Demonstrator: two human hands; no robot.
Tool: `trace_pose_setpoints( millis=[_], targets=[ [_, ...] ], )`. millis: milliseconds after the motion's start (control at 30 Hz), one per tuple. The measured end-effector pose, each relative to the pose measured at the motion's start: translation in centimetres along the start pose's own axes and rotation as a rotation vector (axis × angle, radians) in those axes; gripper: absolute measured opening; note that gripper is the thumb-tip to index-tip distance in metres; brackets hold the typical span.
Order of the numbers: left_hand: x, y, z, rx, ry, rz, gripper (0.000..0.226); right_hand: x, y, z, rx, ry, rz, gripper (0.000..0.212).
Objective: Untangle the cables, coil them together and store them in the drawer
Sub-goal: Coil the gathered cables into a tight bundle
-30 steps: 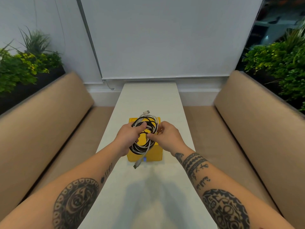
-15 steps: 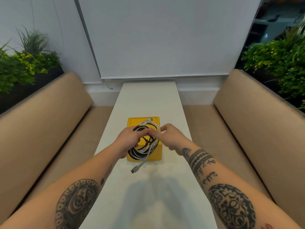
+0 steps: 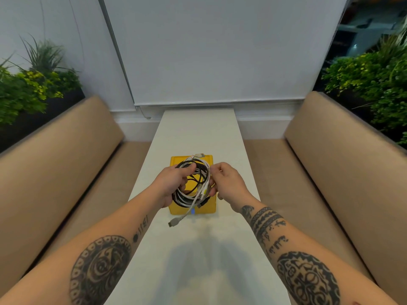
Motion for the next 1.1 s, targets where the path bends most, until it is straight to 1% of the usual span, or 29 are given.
trace_pose_setpoints(
  millis=[100,133,200,267,300,400,500,567,700,800,900,967,1033,1100],
  targets=[
    [0.0,0.2,0.2,-0.001,0.037,-0.064,0.027,0.0,0.5,-0.4,-0.023,0.078,0.065,0.031],
    [0.0,0.3,0.3,-0.004,0.06,-0.092,0.025,0.0,0.8,-0.6,-0.03,0.078,0.067,0.033],
    [0.1,0.6,0.5,-0.014,0.116,-0.131,0.028,-0.3,1.3,-1.3,-0.052,-0.001,0.068,0.038],
    [0.3,0.7,0.8,-0.022,0.161,-0.142,0.031,-1.0,1.6,-1.9,-0.091,-0.126,0.021,0.043],
    [0.3,0.7,0.8,-0.029,0.167,-0.149,0.03,-1.4,1.7,-2.2,-0.105,-0.193,-0.016,0.041],
    [0.2,0.7,0.7,-0.046,0.178,-0.153,0.028,-2.4,1.7,-2.5,-0.09,-0.353,-0.079,0.022],
    [0.3,0.7,0.3,-0.065,0.22,-0.095,0.027,-2.1,1.1,-2.2,-0.1,-0.395,-0.037,0.014],
    [0.6,0.5,0.2,-0.064,0.244,-0.061,0.029,-1.5,0.3,-1.8,-0.096,-0.363,0.018,0.012],
    [0.8,-0.2,-0.2,-0.045,0.235,-0.05,0.028,-0.6,-1.3,-0.8,-0.022,-0.162,0.136,0.013],
    [0.2,-0.7,-0.6,-0.041,0.211,-0.048,0.028,-0.6,-2.1,-0.8,0.058,-0.036,0.094,0.016],
    [-0.6,-0.8,-0.9,-0.035,0.177,-0.07,0.025,-1.4,-2.1,-1.2,0.078,-0.045,-0.025,0.017],
    [-1.1,-0.6,-1.2,-0.041,0.158,-0.048,0.021,-2.0,-1.6,-1.2,0.07,-0.035,-0.202,0.022],
    [-1.4,-0.5,-1.5,-0.051,0.145,-0.01,0.021,-2.4,-1.4,-1.0,0.088,0.012,-0.392,0.028],
    [-1.5,-0.5,-1.6,-0.052,0.134,-0.006,0.02,-2.5,-1.6,-0.9,0.118,0.044,-0.522,0.037]
  ],
)
Point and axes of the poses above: each hand's wrist, its own z-axis towards the middle knuckle, its own x-axis out of the back of the hand, y = z × x, the point moved 1 cm from there along z, towards the middle knuckle, and after that the axes turned 7 degrees about x, right-handed, at the moved point
